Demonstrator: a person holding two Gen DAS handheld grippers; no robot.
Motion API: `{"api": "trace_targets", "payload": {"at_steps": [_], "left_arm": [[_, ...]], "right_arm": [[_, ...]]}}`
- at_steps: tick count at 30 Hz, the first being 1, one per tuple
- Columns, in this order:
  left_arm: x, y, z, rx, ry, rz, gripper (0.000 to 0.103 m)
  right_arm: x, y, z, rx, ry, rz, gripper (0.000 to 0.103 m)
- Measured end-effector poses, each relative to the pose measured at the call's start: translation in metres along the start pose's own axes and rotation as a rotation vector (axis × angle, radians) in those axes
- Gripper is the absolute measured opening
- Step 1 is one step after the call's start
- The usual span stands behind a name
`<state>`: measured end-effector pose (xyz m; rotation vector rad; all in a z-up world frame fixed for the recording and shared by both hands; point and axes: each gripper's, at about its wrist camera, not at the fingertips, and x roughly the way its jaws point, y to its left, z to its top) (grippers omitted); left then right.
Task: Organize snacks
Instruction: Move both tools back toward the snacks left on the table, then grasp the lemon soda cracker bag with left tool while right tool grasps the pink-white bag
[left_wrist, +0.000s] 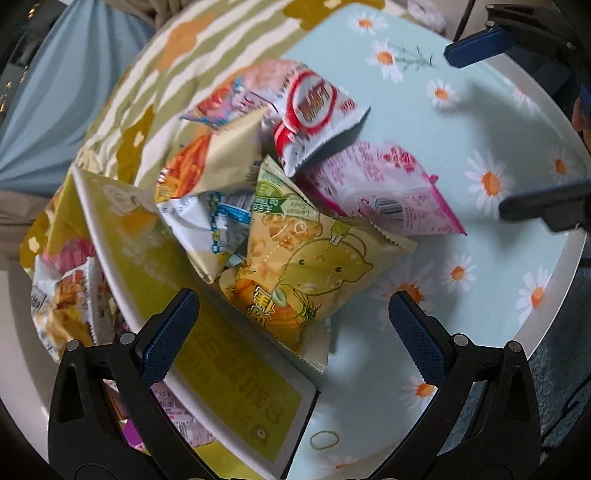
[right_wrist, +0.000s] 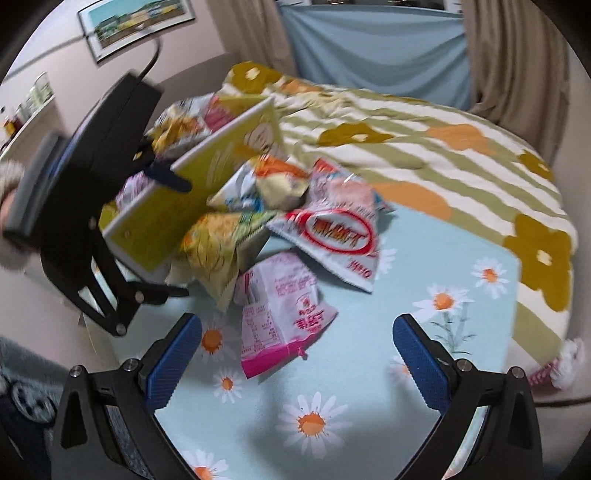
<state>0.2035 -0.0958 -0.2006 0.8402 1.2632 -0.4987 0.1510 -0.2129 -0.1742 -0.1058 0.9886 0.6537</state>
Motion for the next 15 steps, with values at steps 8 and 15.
{"api": "trace_targets", "payload": {"at_steps": [8, 15], "left_arm": [[0.022, -0.004, 0.011, 0.011, 0.086, -0.014, 0.098], [0.039, -0.009, 0.014, 0.032, 0.14, -0.018, 0.082]], "right_arm": [[0.035, -0.005, -0.008, -0.028, 0.03, 0.072, 0.103], [0.048, -0.006, -0.005, -0.061, 0.043, 0.092, 0.103]]}}
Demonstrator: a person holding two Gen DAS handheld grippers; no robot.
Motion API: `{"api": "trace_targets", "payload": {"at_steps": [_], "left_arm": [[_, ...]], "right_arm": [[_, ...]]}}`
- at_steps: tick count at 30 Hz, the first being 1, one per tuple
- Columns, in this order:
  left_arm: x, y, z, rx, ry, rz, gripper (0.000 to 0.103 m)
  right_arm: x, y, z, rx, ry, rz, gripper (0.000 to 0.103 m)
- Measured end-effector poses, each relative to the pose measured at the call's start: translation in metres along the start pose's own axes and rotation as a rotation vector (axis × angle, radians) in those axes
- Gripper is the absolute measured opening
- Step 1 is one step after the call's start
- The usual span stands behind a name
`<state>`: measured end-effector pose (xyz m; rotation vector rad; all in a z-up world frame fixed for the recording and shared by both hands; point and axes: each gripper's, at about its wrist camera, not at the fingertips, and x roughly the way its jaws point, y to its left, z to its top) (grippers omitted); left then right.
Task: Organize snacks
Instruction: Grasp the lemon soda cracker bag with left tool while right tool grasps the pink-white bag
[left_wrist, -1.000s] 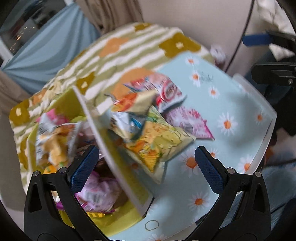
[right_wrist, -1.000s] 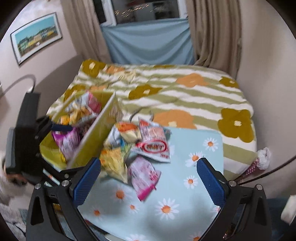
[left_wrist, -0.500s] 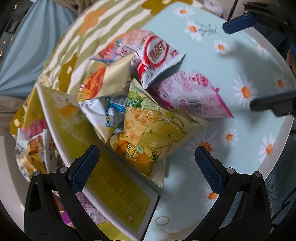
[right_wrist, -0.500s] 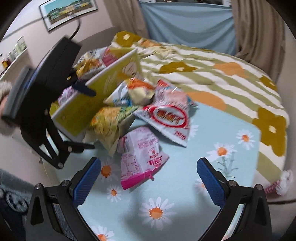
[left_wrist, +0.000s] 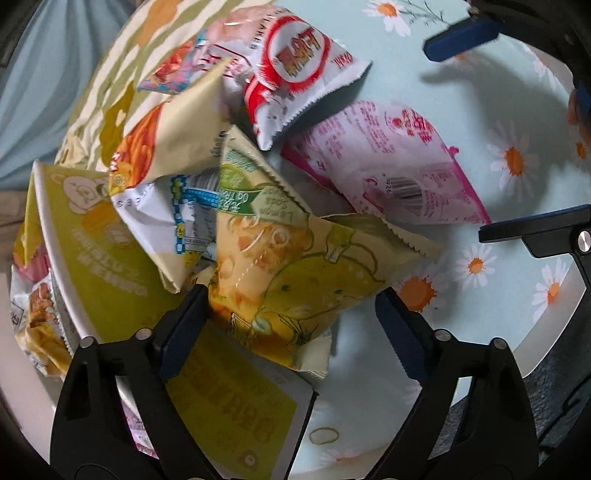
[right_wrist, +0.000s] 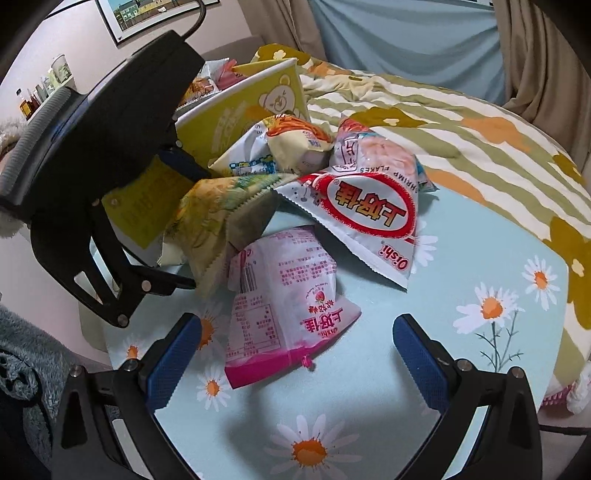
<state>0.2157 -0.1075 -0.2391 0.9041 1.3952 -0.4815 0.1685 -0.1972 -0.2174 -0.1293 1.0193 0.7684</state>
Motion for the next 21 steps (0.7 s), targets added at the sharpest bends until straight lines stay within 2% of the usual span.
{"api": "trace_targets", "payload": {"at_steps": [3, 8, 14, 21], "left_arm": [[0.004, -0.005, -0.001, 0.008, 0.015, 0.007, 0.07], [-0.002, -0.006, -0.006, -0.008, -0.006, 0.004, 0.061], [-0.011, -0.006, -0.018, -0.111, -0.012, -0.06, 0.06], [-0.016, -0.02, -0.037, -0.213, -0.019, -0.084, 0.06]], "right_arm": [[0.006, 0.001, 0.001, -0.018, 0.006, 0.008, 0.103], [0.019, 0.006, 0.005, -0.087, 0.026, 0.001, 0.103], [0.029, 0.006, 0.009, -0.144, 0.037, 0.003, 0.103], [0.037, 0.003, 0.013, -0.179, 0.04, 0.021, 0.099]]}}
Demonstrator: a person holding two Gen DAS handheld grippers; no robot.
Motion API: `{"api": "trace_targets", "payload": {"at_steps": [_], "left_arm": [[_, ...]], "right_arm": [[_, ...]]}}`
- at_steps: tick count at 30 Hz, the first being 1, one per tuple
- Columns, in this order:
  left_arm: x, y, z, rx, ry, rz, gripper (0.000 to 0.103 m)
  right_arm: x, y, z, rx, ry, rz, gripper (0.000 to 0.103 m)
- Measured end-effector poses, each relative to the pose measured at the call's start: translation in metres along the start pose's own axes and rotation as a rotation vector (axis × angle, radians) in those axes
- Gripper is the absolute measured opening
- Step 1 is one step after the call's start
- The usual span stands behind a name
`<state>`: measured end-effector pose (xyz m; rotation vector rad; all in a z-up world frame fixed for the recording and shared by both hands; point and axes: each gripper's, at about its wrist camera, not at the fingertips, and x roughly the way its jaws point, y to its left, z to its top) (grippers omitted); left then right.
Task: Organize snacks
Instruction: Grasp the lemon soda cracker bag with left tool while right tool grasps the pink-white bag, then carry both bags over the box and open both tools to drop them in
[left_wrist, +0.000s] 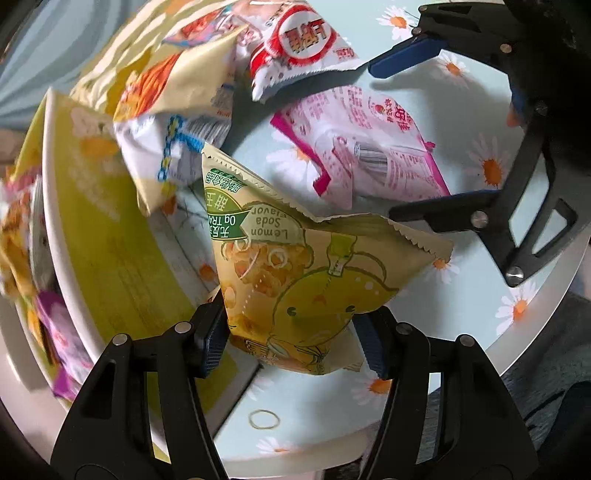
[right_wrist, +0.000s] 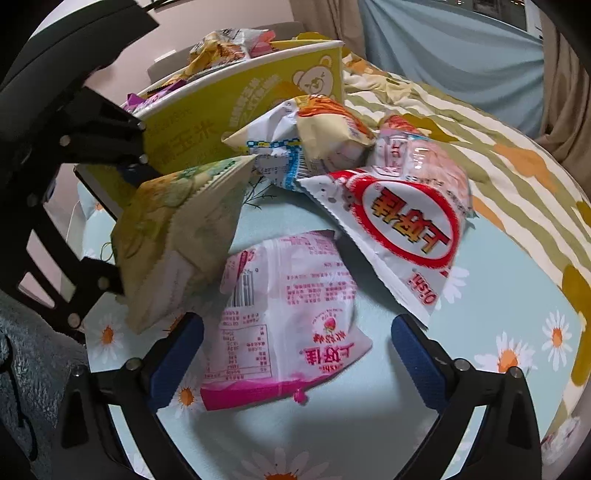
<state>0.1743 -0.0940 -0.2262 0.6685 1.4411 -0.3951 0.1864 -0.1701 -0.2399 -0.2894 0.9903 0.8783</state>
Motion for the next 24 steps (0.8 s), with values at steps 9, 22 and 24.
{"api": "trace_targets", "payload": {"at_steps": [9, 22, 24], "left_arm": [[0.001, -0.012, -0.014, -0.059, -0.002, 0.007, 0.06], [-0.01, 0.001, -0.011, -0.13, -0.056, -0.006, 0.06], [-0.017, 0.0, -0.012, -0.141, -0.075, -0.01, 0.06]], "right_arm": [[0.025, 0.002, 0.007, -0.067, 0.035, 0.023, 0.083], [0.002, -0.004, 0.006, -0.028, 0.013, 0.033, 0.042], [-0.008, -0.004, 0.005, -0.021, 0.005, 0.024, 0.042]]}}
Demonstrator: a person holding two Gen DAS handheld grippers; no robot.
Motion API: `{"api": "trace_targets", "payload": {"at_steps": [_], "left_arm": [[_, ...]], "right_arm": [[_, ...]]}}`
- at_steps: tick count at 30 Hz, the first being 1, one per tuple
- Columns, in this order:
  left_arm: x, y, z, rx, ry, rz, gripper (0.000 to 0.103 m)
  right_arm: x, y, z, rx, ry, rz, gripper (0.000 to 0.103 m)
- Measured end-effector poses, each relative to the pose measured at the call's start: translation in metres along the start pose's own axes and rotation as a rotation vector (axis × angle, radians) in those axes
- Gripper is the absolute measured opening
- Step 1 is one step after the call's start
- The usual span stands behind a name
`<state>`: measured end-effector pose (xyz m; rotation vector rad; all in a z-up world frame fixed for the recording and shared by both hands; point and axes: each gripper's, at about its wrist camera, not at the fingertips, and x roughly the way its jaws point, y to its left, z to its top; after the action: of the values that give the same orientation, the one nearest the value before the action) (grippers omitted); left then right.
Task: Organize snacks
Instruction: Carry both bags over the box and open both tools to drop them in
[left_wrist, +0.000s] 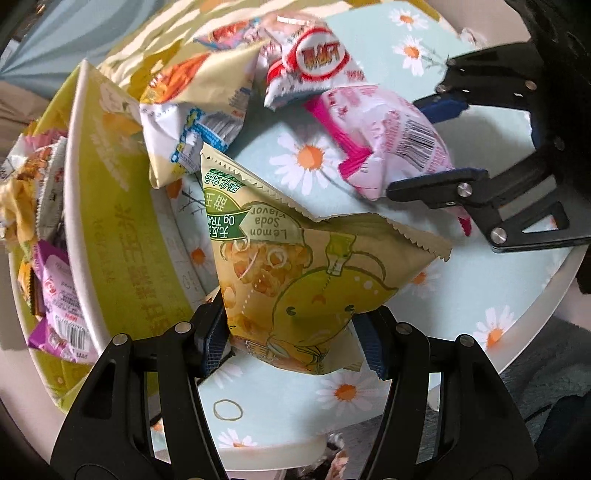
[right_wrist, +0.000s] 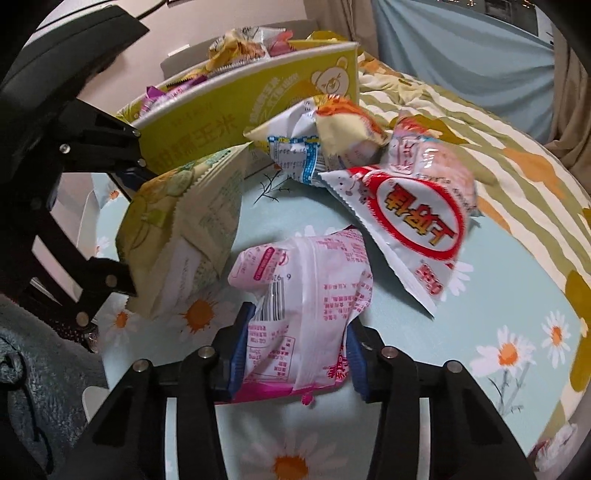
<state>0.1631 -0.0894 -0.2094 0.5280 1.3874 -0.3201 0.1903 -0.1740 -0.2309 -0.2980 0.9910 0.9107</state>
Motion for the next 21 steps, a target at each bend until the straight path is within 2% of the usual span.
{"api": "trace_targets", "payload": {"at_steps": [6, 11, 17, 21], "left_arm": [[-0.034, -0.003, -0.002, -0.045, -0.083, -0.021, 0.059], [-0.08, 0.007, -0.01, -0.101, -0.194, -0.027, 0.06], [-0.132, 0.044, -0.033, -0.206, -0.325, 0.003, 0.06], [-0.151, 0.081, -0.056, -0.296, -0.366, 0.033, 0.06]], "right_arm": [[-0.043, 0.006, -0.003, 0.026, -0.043, -0.039, 0.042], [-0.09, 0.013, 0.014, 0.049, -0.111, -0.065, 0.042], [-0.141, 0.036, 0.045, 0.04, -0.205, -0.099, 0.042], [-0.153, 0.06, 0.076, 0.011, -0.261, -0.104, 0.042]]}}
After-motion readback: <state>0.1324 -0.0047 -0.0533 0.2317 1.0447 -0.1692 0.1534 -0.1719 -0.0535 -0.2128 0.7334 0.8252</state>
